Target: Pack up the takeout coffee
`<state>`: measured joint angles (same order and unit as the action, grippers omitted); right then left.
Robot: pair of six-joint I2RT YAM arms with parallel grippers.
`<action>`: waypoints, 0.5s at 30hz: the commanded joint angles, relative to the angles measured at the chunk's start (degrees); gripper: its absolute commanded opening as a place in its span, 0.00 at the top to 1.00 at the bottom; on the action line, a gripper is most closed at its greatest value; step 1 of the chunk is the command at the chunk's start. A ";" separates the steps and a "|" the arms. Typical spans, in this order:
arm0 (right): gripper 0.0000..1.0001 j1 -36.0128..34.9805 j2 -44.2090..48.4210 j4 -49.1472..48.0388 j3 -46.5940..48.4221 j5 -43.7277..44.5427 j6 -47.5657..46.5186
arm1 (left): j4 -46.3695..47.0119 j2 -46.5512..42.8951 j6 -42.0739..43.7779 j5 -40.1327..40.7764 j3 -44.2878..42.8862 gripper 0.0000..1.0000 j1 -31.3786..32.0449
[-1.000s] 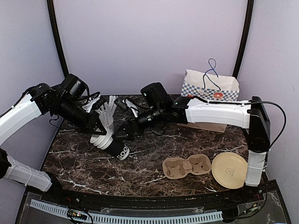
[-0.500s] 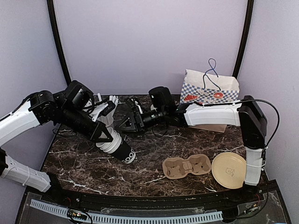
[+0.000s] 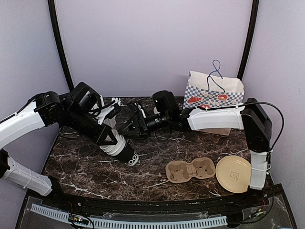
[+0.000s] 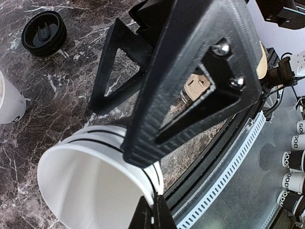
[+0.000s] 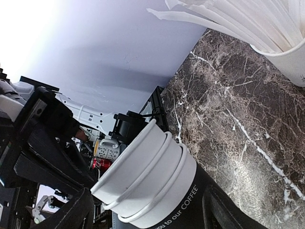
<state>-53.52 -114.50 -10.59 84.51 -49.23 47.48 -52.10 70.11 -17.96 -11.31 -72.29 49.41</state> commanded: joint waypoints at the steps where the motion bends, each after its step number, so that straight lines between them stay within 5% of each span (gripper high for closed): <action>1: 0.23 -0.18 -2.68 -0.30 0.70 0.08 0.49 | 0.30 0.55 1.26 -0.48 -2.47 1.00 0.67; 15: 0.31 -0.05 -6.82 12.45 4.25 6.70 -6.26 | -3.86 2.53 1.35 7.90 -6.23 1.00 1.04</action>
<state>-53.34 -118.67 -2.37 86.91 -44.93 43.99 -56.45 72.42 -17.54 -6.72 -76.07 50.13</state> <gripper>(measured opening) 0.694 0.038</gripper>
